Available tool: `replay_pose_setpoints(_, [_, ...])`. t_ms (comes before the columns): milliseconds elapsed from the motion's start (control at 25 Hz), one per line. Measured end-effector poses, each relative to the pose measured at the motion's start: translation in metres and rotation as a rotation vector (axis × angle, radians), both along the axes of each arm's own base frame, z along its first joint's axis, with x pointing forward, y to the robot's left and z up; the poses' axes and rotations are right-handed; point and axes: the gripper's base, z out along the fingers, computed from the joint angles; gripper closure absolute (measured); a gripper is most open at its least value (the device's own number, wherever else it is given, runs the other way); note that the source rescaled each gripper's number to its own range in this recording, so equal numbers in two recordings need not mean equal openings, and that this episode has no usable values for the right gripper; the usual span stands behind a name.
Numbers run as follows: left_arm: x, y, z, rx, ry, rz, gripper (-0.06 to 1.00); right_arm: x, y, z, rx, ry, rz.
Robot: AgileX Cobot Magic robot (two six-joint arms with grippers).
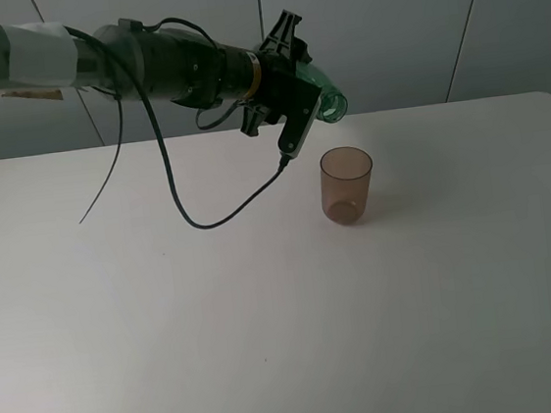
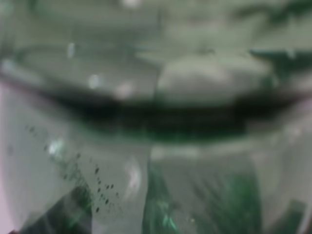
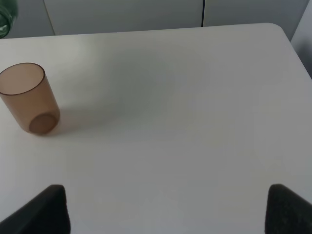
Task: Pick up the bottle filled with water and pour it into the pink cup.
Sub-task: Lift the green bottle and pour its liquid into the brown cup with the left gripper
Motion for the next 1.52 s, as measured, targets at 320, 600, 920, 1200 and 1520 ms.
replay_pose_setpoints(320, [-0.005, -0.006, 0.000, 0.024, -0.020, -0.029, 0.94, 0.000, 0.000, 0.000, 0.000, 0.000, 0.000])
replay_pose_setpoints(600, [-0.004, -0.006, 0.000, 0.047, -0.043, -0.019, 0.94, 0.000, 0.000, 0.000, 0.000, 0.000, 0.000])
replay_pose_setpoints(920, [-0.007, -0.010, 0.001, 0.066, -0.063, -0.002, 0.94, 0.000, 0.000, 0.000, 0.000, 0.000, 0.000])
replay_pose_setpoints(1200, [-0.007, -0.010, 0.001, 0.077, -0.077, 0.024, 0.94, 0.000, 0.000, 0.000, 0.000, 0.000, 0.000])
replay_pose_setpoints(1520, [-0.010, -0.013, 0.002, 0.080, -0.082, 0.024, 0.94, 0.000, 0.000, 0.000, 0.000, 0.000, 0.000])
